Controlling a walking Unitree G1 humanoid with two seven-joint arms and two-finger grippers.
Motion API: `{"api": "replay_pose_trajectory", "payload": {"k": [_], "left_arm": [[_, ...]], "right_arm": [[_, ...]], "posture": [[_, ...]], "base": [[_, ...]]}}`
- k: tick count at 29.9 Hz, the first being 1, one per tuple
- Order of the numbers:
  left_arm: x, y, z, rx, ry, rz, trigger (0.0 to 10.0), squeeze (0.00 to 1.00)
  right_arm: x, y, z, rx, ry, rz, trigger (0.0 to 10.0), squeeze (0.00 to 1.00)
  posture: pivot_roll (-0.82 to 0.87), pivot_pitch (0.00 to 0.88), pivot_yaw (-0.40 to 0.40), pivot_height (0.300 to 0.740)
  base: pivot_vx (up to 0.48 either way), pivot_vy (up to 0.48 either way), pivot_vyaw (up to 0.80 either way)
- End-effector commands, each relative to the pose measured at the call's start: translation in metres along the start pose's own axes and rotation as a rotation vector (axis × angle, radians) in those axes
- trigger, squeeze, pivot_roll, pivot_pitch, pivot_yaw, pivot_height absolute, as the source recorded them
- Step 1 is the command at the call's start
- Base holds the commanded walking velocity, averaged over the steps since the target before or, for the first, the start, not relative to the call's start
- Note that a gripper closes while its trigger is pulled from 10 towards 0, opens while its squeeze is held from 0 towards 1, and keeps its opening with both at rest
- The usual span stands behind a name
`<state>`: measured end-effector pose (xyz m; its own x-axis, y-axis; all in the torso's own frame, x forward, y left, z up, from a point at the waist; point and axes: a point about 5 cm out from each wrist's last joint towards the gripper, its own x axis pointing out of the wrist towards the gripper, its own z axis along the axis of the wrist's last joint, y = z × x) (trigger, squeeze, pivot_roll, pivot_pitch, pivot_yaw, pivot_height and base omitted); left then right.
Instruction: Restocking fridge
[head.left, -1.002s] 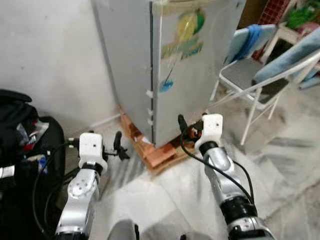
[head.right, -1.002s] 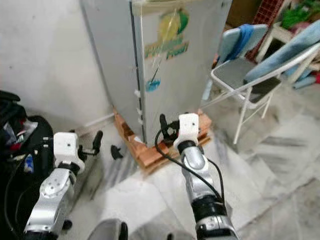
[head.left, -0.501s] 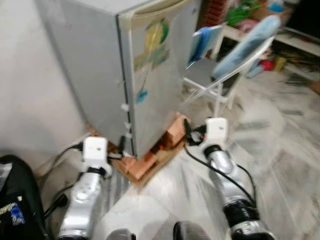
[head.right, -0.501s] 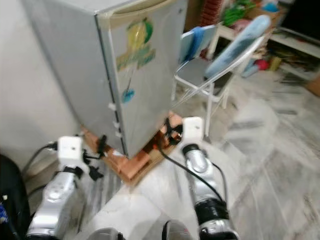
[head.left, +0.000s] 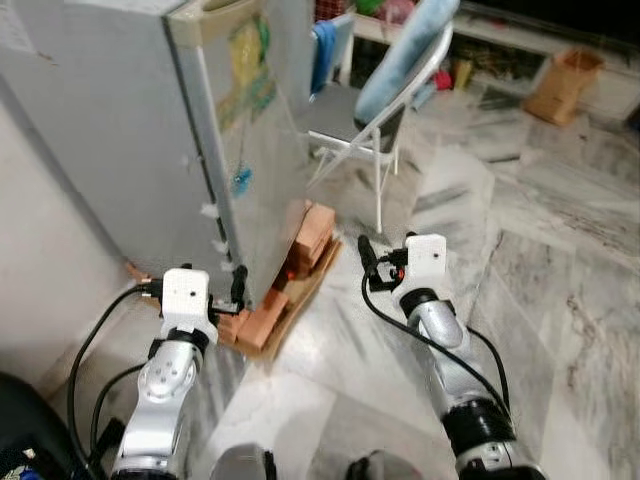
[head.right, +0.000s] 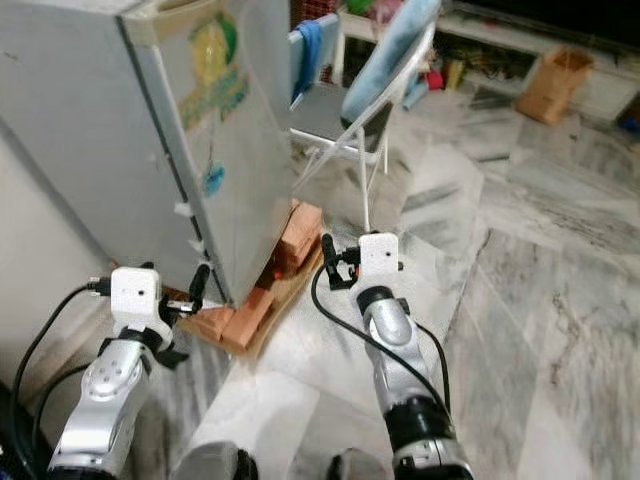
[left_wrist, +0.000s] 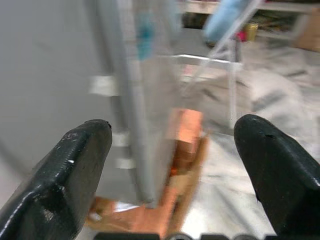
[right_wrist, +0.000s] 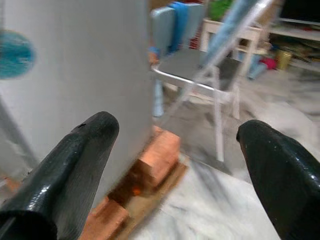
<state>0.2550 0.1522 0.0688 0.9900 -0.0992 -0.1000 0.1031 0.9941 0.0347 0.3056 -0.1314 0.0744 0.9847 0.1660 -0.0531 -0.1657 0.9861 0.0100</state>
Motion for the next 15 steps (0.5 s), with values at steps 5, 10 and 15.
{"api": "replay_pose_trajectory", "payload": {"k": [5, 10, 15], "left_arm": [[-0.0026, -0.0026, 0.0005, -0.001, -0.005, -0.003, 10.0, 0.00], [-0.0028, -0.0012, 0.0006, 0.003, -0.005, 0.008, 10.0, 0.00], [-0.0046, 0.0018, 0.0004, 0.005, -0.010, 0.027, 10.0, 0.00]], "right_arm": [[0.0006, -0.0041, 0.0037, 0.001, -0.009, -0.014, 10.0, 0.00], [0.0003, -0.0048, 0.0046, -0.015, -0.014, -0.020, 10.0, 0.00], [-0.0003, -0.0058, 0.0045, -0.043, -0.012, -0.033, 10.0, 0.00]], "posture": [[0.13, 0.085, -0.011, 0.740], [0.13, 0.084, -0.012, 0.740], [0.13, 0.082, -0.015, 0.740]], "base": [[0.304, 0.107, 0.00], [0.000, 0.100, 0.00], [0.000, 0.000, 0.00]]}}
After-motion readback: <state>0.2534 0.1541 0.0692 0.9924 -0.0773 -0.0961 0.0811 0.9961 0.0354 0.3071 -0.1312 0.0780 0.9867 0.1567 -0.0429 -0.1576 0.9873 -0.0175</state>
